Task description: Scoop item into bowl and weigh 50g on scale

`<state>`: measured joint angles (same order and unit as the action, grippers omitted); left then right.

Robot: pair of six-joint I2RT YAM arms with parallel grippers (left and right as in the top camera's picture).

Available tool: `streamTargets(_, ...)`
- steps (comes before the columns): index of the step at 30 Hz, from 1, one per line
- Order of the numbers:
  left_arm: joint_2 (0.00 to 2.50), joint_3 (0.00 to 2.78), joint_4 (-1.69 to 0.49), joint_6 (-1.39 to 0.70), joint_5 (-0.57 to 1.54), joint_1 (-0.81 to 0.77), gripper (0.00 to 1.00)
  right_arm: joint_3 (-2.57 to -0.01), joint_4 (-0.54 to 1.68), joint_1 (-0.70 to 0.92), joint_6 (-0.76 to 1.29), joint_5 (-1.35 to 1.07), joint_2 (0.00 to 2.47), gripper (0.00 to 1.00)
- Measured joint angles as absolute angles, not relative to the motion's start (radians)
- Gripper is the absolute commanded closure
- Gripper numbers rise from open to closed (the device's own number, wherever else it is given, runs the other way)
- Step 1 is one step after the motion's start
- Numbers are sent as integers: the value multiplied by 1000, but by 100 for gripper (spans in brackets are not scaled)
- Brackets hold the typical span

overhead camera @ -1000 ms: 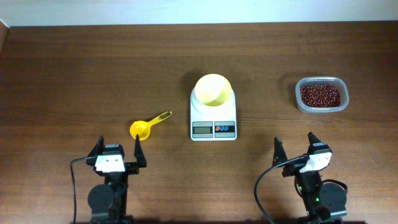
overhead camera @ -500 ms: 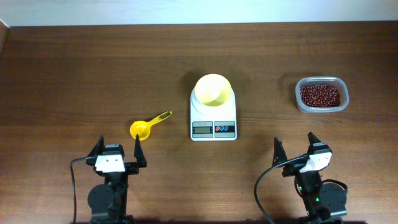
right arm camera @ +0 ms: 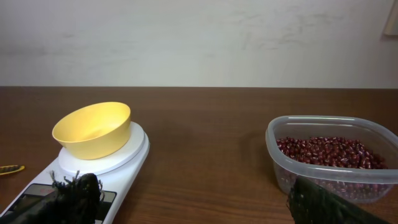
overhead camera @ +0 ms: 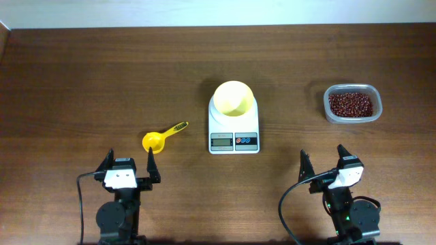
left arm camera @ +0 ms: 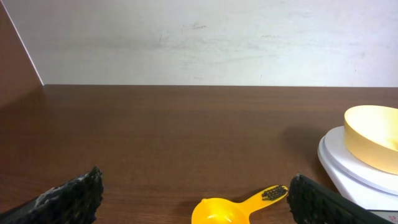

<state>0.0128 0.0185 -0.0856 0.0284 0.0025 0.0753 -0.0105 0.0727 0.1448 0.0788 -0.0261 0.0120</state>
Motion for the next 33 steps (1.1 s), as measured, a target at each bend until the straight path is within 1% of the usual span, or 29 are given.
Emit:
streamTargets(7, 13, 16, -59, 28, 3, 75, 1, -10, 73, 145, 78, -26, 12, 2)
streamTargets(13, 13, 11, 147, 25, 11, 75, 1, -10, 73, 145, 78, -26, 12, 1)
streamTargets(16, 13, 27, 138, 24, 11, 75, 1, -10, 73, 145, 78, -26, 12, 1)
streamTargets(20, 33, 120, 108, 21, 11, 75, 1, -10, 73, 145, 78, -25, 12, 1)
streamTargets(22, 79, 177, 65, 21, 11, 75, 1, -10, 73, 145, 78, -25, 11, 1)
streamTargets(28, 398, 464, -127, 17, 15, 75, 1, -10, 74, 145, 78, -23, 10, 1)
streamTargets(30, 496, 554, -218, 17, 33, 75, 1, -10, 75, 145, 78, -23, 10, 1)
streamTargets(31, 555, 624, -337, 17, 46, 75, 1, -10, 74, 145, 78, -23, 10, 1)
streamTargets(33, 660, 725, -461, 17, 56, 75, 1, -10, 74, 145, 79, -23, 10, 2)
